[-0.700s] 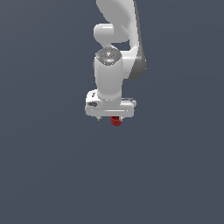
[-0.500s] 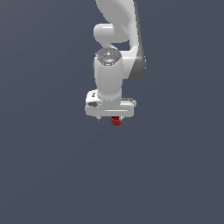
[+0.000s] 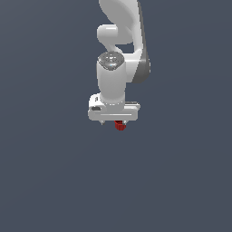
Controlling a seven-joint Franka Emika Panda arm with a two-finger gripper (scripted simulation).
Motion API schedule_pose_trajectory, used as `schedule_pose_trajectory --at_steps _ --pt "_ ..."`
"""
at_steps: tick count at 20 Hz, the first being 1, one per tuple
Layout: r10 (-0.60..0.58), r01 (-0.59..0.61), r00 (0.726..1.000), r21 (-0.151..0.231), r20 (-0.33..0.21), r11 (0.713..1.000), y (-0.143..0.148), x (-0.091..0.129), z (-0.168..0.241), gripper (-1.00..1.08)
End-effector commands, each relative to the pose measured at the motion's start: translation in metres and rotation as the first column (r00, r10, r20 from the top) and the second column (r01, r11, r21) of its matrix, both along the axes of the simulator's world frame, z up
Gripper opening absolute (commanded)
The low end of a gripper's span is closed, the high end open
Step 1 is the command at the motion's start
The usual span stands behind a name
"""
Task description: Pick up the object and move it to a goal position.
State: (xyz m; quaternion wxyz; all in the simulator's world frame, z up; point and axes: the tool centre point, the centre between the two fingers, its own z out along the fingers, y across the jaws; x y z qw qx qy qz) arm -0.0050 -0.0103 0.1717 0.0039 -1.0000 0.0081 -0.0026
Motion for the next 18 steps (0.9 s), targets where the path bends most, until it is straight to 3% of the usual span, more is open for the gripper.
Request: schedule_pose_trajectory --at_steps 1,11,18 --pt "-0.006 0.006 1.000 0.000 0.000 1.000 0.001 -0.001 -0.001 1.00" --pt "-0.112 0.112 0.994 -0.001 -0.003 0.994 0.012 -0.021 -0.022 1.00" --pt "-0.251 0.251 0.968 -0.003 -0.005 0.968 0.025 -0.050 -0.047 1.00"
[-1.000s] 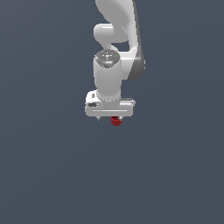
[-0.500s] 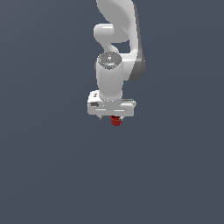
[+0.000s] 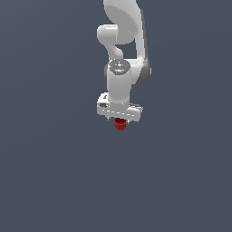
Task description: Pick up the object and move it to a goal position.
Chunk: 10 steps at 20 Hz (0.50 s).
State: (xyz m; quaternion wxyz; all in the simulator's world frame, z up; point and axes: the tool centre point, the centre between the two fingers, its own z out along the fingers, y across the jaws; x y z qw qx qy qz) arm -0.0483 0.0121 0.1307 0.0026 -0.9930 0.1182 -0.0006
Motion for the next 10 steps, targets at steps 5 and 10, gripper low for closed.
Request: schedule_pose_trajectory --at_steps 5,10 --pt "-0.122 0.122 0.993 -0.003 -0.001 0.993 0.010 -0.027 -0.020 1.00" --pt "-0.180 0.180 0.984 -0.004 -0.002 0.984 0.014 -0.040 -0.029 1.00"
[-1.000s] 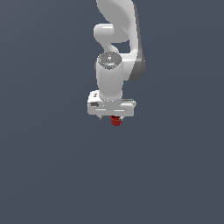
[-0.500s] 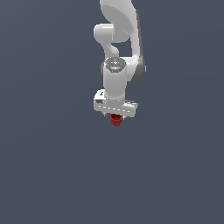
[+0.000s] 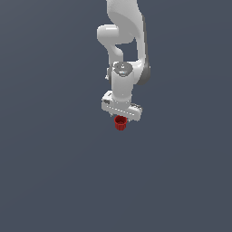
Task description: Pick up the object and move it to a goal position.
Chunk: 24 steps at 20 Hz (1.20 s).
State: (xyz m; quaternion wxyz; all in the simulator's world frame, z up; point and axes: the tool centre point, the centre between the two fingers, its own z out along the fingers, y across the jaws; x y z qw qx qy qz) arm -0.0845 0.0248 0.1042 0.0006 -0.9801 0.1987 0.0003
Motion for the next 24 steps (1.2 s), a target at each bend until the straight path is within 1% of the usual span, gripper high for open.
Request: schedule_pose_trajectory --at_steps 1,6,12,24 --pt "-0.026 0.026 1.000 -0.001 0.000 1.000 0.001 -0.006 -0.004 1.00" --pt "-0.048 0.048 0.999 -0.001 0.000 0.999 0.003 -0.011 -0.007 1.00" --pt "-0.044 0.044 0.999 -0.001 0.000 0.999 0.003 -0.010 -0.011 1.00" --pt "-0.048 0.048 0.999 -0.002 0.000 0.999 0.003 -0.012 -0.055 1.00"
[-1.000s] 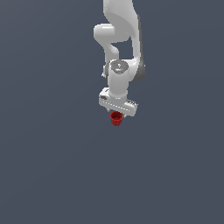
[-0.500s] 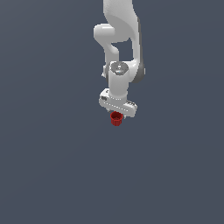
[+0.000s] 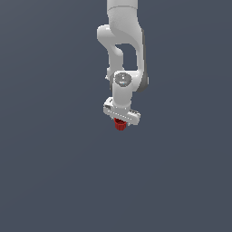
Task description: Pick up the object and move it to a goal position.
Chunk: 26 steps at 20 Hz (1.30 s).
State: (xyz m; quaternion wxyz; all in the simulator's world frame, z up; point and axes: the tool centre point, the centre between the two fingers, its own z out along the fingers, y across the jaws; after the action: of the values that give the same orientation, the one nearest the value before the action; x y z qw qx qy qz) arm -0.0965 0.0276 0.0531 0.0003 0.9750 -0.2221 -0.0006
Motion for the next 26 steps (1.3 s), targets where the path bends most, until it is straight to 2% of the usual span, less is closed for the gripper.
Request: schedule_pose_trajectory --at_steps 1,3,4,17,26 --pt "-0.001 0.001 1.000 0.000 0.001 1.000 0.000 0.001 -0.005 1.00" --pt "-0.001 0.001 1.000 0.000 0.001 1.000 0.000 0.001 -0.006 1.00" --pt "-0.001 0.001 1.000 0.000 0.001 1.000 0.000 0.001 -0.006 -1.00" --pt "0.000 0.000 1.000 0.001 0.002 1.000 0.001 0.002 -0.003 -1.00" --pt "0.000 0.000 1.000 0.000 0.002 1.000 0.011 0.028 0.018 -1.00"
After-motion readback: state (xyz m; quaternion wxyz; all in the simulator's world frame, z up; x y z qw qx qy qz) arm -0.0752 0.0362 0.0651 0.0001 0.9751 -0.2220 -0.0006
